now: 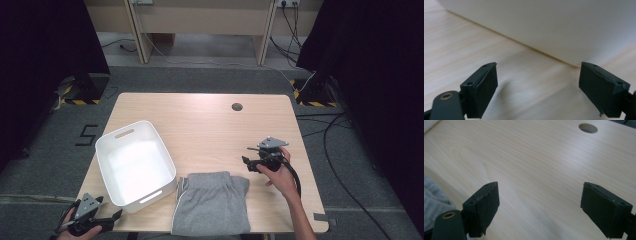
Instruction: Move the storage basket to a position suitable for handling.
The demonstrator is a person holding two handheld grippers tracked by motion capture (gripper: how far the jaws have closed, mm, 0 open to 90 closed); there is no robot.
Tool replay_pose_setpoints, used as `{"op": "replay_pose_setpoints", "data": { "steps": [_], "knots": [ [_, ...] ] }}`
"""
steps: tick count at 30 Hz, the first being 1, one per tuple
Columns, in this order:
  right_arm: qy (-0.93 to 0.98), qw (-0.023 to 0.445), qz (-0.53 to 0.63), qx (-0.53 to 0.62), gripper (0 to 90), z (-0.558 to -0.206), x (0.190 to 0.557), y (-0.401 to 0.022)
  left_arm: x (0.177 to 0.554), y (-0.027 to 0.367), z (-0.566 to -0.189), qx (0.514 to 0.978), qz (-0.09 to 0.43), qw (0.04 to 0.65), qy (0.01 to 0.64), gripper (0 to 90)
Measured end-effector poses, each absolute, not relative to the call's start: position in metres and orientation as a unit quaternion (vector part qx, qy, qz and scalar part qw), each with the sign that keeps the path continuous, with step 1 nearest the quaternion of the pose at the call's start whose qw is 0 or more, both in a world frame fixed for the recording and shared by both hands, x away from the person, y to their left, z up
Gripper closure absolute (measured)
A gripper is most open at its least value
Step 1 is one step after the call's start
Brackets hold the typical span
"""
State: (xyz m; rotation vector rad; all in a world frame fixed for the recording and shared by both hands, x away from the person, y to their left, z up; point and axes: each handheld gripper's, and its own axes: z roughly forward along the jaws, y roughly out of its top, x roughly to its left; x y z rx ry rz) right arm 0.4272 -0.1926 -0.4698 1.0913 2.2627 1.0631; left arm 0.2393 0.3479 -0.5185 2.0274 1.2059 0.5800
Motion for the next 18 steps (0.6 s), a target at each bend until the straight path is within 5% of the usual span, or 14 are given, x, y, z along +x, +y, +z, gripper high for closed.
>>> {"op": "replay_pose_setpoints", "data": {
  "steps": [9, 18],
  "knots": [
    [0.821, 0.198, 0.399, 0.358, 16.7, -0.455, 0.446, -0.151, 0.23, 0.317, -0.515, 0.787, 0.208, 0.378, 0.44, 14.7],
    [0.829, 0.187, 0.412, 0.33, 16.9, -0.446, 0.455, -0.118, 0.237, 0.318, -0.507, 0.744, 0.214, 0.415, 0.478, 11.9]
  ]
}}
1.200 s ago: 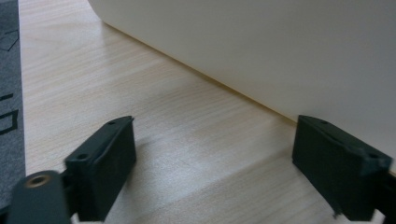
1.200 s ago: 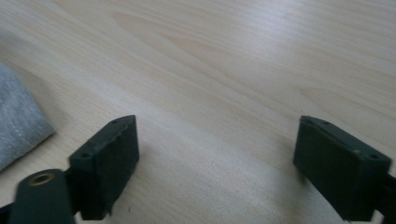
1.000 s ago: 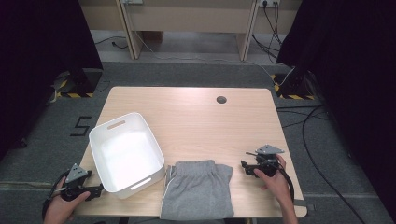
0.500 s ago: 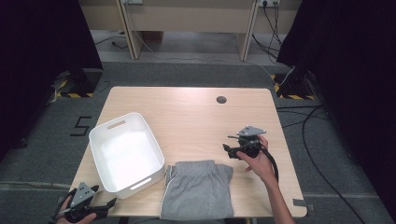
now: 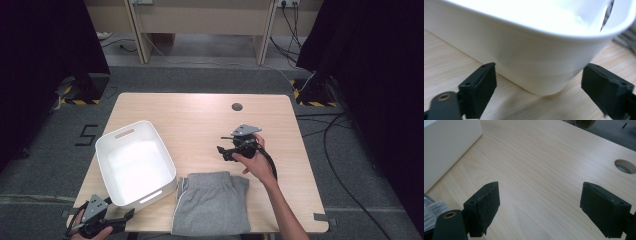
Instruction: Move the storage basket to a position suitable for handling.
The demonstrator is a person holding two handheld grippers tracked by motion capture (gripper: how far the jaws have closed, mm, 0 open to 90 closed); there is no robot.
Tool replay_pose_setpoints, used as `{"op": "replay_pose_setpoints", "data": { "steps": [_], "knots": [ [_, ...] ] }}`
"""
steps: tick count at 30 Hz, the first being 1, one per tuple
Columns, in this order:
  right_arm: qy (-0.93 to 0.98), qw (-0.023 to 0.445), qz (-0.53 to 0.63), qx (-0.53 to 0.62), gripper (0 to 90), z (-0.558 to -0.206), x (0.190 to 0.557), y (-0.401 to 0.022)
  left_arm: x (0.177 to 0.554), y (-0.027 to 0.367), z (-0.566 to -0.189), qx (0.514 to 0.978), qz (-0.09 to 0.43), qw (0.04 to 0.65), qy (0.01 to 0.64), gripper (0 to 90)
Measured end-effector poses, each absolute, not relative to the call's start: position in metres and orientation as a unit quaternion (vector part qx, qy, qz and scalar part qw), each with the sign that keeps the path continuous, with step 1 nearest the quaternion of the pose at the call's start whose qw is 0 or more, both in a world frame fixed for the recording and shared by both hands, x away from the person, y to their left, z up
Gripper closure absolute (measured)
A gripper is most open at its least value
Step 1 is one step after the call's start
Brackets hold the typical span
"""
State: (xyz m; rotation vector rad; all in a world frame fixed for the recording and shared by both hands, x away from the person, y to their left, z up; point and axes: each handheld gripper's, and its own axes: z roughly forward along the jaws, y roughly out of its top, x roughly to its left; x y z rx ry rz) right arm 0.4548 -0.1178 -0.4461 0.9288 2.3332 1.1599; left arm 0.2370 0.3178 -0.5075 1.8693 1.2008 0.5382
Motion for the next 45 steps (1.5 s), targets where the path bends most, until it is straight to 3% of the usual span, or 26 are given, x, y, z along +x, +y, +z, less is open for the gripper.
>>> {"op": "replay_pose_setpoints", "data": {
  "steps": [4, 15, 29, 45],
  "knots": [
    [0.835, 0.184, 0.412, 0.317, 17.0, -0.443, 0.459, -0.104, 0.241, 0.32, -0.505, 0.736, 0.234, 0.403, 0.492, 7.6],
    [0.842, 0.174, 0.422, 0.287, 17.8, -0.427, 0.473, -0.065, 0.253, 0.332, -0.501, 0.72, 0.234, 0.418, 0.503, 14.2],
    [0.855, 0.107, 0.448, 0.239, 18.7, -0.431, 0.485, 0.019, 0.256, 0.331, -0.501, 0.716, 0.234, 0.428, 0.5, 14.7],
    [0.881, 0.114, 0.415, 0.197, 19.0, -0.441, 0.483, 0.061, 0.262, 0.332, -0.501, 0.726, 0.232, 0.422, 0.491, 14.0]
  ]
}}
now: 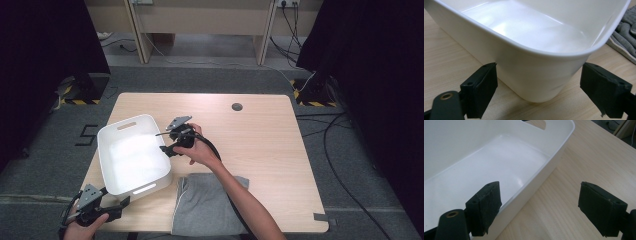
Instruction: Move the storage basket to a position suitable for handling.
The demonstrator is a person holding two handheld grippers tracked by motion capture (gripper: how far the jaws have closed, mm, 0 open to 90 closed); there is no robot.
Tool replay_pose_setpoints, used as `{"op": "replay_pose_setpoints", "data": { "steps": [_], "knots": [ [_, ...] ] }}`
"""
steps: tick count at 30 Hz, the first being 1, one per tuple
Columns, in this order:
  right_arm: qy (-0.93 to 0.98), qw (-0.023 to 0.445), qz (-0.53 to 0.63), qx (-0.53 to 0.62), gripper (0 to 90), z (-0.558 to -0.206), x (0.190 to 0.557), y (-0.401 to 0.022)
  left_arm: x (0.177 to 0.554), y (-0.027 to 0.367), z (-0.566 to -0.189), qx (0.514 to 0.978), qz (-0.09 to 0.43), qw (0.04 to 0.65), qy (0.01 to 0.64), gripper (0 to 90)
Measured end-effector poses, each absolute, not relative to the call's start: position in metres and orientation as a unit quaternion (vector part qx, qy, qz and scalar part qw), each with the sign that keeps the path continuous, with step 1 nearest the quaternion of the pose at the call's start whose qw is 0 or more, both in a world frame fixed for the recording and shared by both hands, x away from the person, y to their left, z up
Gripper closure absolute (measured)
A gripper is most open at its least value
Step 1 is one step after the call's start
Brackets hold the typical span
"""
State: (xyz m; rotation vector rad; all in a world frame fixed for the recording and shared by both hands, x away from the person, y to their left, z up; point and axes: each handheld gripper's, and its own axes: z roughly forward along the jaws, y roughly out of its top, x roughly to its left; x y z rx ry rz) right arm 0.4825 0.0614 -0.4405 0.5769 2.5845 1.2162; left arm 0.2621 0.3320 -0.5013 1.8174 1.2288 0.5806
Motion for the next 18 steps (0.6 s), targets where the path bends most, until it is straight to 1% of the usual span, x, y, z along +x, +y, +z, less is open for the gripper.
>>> {"op": "replay_pose_setpoints", "data": {
  "steps": [6, 12, 17, 18],
  "knots": [
    [0.883, 0.113, 0.404, 0.211, 18.7, -0.444, 0.487, 0.062, 0.272, 0.331, -0.499, 0.729, 0.233, 0.42, 0.487, 14.2],
    [0.878, 0.117, 0.398, 0.24, 19.5, -0.446, 0.496, 0.043, 0.299, 0.326, -0.495, 0.717, 0.24, 0.418, 0.503, 14.5],
    [0.87, 0.119, 0.398, 0.265, 19.8, -0.447, 0.496, 0.019, 0.323, 0.323, -0.495, 0.704, 0.232, 0.425, 0.519, 16.7],
    [0.869, 0.122, 0.397, 0.268, 20.1, -0.447, 0.496, 0.014, 0.323, 0.323, -0.495, 0.704, 0.232, 0.425, 0.519, 16.8]
  ]
}}
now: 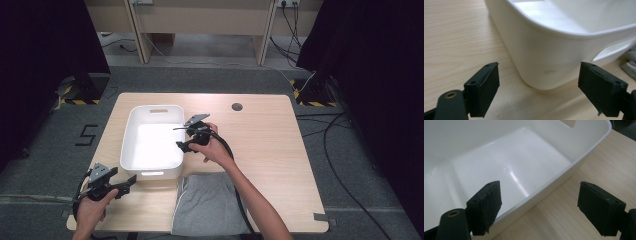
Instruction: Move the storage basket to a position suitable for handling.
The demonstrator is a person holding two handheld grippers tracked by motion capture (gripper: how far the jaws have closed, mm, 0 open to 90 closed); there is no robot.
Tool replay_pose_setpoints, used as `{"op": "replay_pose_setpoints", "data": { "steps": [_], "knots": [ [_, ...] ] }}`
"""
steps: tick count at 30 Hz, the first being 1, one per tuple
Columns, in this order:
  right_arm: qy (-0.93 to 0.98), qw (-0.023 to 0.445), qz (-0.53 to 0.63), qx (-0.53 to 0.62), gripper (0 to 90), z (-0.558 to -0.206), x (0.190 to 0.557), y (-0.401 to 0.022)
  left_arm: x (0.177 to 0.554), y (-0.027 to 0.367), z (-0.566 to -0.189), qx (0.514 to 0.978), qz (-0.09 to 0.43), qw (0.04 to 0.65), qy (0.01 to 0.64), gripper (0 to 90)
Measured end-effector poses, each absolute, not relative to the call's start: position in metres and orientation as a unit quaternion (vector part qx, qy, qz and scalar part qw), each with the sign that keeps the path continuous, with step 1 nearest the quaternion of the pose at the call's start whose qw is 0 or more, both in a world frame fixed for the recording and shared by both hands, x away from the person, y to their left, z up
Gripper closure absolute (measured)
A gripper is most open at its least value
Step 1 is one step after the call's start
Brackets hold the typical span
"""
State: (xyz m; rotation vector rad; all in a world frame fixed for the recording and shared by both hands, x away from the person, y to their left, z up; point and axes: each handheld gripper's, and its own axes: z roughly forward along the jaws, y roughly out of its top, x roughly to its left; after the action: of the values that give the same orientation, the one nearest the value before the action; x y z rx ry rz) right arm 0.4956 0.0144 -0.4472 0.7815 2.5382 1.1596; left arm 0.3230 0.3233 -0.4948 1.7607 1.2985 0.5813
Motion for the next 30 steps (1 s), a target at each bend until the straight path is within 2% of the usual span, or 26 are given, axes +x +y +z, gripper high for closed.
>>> {"op": "replay_pose_setpoints", "data": {
  "steps": [8, 11, 16, 18, 20, 22, 26, 30],
  "knots": [
    [0.863, 0.144, 0.388, 0.292, 23.1, -0.446, 0.484, -0.006, 0.352, 0.308, -0.493, 0.696, 0.241, 0.42, 0.53, 16.8],
    [0.856, 0.167, 0.373, 0.316, 22.5, -0.445, 0.473, -0.014, 0.364, 0.301, -0.494, 0.692, 0.238, 0.423, 0.535, 16.7],
    [0.861, 0.185, 0.35, 0.319, 22.9, -0.439, 0.467, -0.02, 0.364, 0.291, -0.496, 0.7, 0.242, 0.417, 0.527, 18.9],
    [0.859, 0.184, 0.357, 0.318, 23.1, -0.434, 0.471, -0.026, 0.36, 0.286, -0.495, 0.705, 0.238, 0.42, 0.52, 18.6],
    [0.85, 0.208, 0.368, 0.315, 22.7, -0.429, 0.483, -0.033, 0.356, 0.28, -0.492, 0.708, 0.239, 0.423, 0.512, 18.4],
    [0.834, 0.186, 0.402, 0.329, 23.1, -0.423, 0.505, -0.043, 0.353, 0.276, -0.491, 0.71, 0.24, 0.425, 0.508, 18.1],
    [0.831, 0.196, 0.398, 0.336, 24.0, -0.422, 0.524, -0.05, 0.355, 0.272, -0.491, 0.711, 0.241, 0.426, 0.505, 18.5],
    [0.824, 0.179, 0.399, 0.362, 26.8, -0.432, 0.547, -0.06, 0.357, 0.267, -0.492, 0.709, 0.243, 0.428, 0.505, 18.6]
  ]
}}
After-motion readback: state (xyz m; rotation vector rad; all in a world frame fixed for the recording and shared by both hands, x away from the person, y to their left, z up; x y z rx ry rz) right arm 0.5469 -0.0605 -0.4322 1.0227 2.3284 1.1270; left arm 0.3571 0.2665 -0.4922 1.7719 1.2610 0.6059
